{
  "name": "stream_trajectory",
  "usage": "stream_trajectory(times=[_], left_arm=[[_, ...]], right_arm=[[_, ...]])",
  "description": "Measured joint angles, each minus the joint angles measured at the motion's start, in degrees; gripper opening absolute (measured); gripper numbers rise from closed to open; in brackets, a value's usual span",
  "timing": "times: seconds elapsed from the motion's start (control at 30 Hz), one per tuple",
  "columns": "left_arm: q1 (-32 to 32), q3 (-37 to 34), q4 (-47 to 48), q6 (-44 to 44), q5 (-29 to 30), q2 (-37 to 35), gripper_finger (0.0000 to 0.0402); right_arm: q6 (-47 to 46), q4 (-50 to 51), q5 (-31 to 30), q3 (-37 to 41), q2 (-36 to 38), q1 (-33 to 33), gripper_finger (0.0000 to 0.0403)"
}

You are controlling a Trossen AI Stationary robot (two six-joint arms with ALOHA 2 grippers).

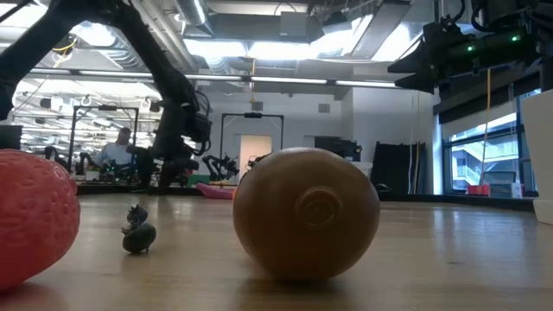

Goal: Pick and placing Produce into tupperware
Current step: Put the black cherry into the transparent bin

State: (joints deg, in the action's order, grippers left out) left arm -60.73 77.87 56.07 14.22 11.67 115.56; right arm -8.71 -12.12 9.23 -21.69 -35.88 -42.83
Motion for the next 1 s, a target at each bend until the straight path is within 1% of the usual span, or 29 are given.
stream_trajectory(times=[0.13,0.3,0.67,0.77,1.0], left_arm=[[-1.1,0.0,-0.4,-0.2,-0.2,0.0,0.0233],[-2.1,0.0,-0.7,-1.3,-3.3,0.0,0.0233],[-2.1,0.0,-1.3,-1.4,-3.6,0.0,0.0232],[-2.1,0.0,-1.3,-1.4,-3.7,0.0,0.0222],[-2.0,0.0,-1.4,-1.4,-4.2,0.1,0.0175]], right_arm=[[0.0,0.0,0.0,0.0,0.0,0.0,0.0283],[0.1,0.0,0.0,0.0,0.0,0.0,0.0283],[0.2,0.0,0.0,0.0,0.0,0.0,0.0283],[0.2,0.0,0.0,0.0,0.0,0.0,0.0283],[0.2,0.0,0.0,0.0,0.0,0.0,0.0283]])
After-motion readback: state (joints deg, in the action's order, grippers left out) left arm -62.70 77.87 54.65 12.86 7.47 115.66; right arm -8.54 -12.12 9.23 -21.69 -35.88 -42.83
